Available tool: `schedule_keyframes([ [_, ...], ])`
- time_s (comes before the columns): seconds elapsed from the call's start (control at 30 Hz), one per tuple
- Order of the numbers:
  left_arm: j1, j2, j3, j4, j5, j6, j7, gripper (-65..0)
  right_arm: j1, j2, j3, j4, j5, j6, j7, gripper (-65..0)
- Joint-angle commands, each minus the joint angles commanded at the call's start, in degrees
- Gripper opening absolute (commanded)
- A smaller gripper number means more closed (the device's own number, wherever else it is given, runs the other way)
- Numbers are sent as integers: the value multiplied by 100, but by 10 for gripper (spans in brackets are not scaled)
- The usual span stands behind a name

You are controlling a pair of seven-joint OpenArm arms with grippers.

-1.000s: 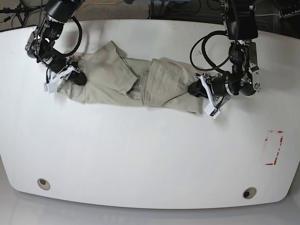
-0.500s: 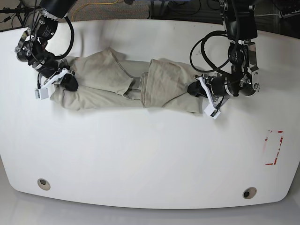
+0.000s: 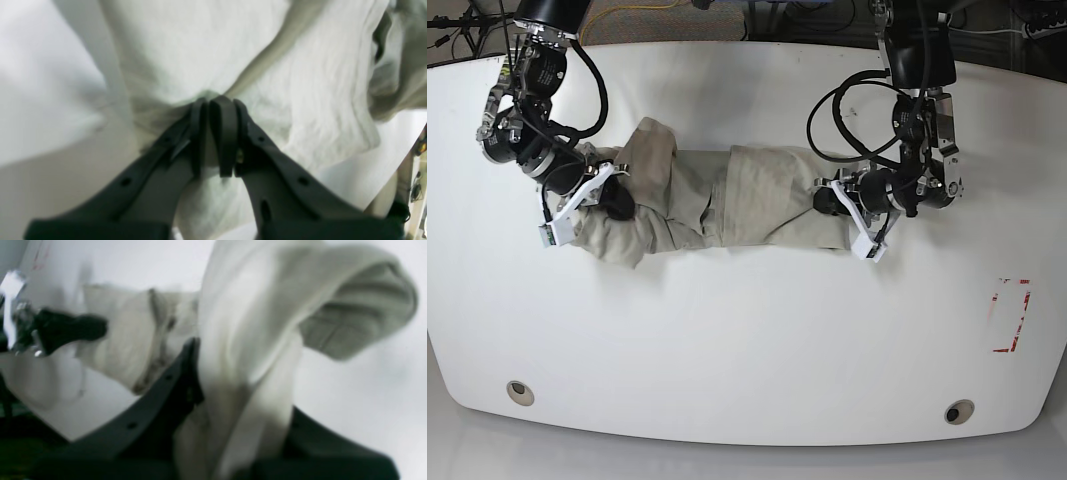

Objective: Fold the T-shirt properly
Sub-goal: 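Push both ends together with both grippers toward the middle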

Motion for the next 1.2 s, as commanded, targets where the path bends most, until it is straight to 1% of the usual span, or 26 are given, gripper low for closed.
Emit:
schedule_keyframes([
  [0.2, 0, 255, 9, 0, 9, 9, 0, -589, 352, -308, -325, 26, 0, 18, 0, -650],
  [0.27, 0, 308, 9, 0, 9, 9, 0, -589, 448, -352, -492, 0, 0, 26, 9, -650],
  [0.37, 0, 334, 9, -9, 35, 18, 0, -589, 659, -563, -888, -18, -132, -9, 35, -650],
  [0.53, 0, 475, 9, 9, 325, 18, 0, -589, 712, -967, -1565, -9, -1310, -9, 255, -650],
  [0.57, 0, 501, 9, 18, 369, 18, 0, -589, 712, -1055, -1749, -18, -1670, 35, 334, -650],
  [0.7, 0, 492, 9, 18, 387, 18, 9, -589, 677, -1231, -2242, -35, -2567, 44, 563, -648],
  [0.73, 0, 492, 9, 18, 378, 18, 9, -589, 677, -1257, -2321, -62, -2673, 44, 580, -648],
  [0.77, 0, 492, 9, 18, 378, 18, 9, -589, 677, -1266, -2479, -105, -2901, 44, 589, -648],
  [0.87, 0, 492, 9, 18, 378, 18, 9, -587, 677, -1266, -2646, -141, -3174, 44, 598, -648],
  [0.97, 0, 492, 9, 18, 378, 18, 0, -587, 668, -1266, -2664, -149, -3297, 44, 598, -648],
  [1.07, 0, 492, 9, 18, 369, 9, 0, -587, 668, -1266, -2673, -149, -3305, 44, 598, -640],
  [1.13, 0, 492, 9, 18, 369, 9, 0, -585, 668, -1266, -2673, -149, -3305, 9, 598, -601],
  [1.2, 0, 492, 9, 18, 369, 9, 0, -562, 668, -1266, -2673, -149, -3305, 0, 598, -533],
])
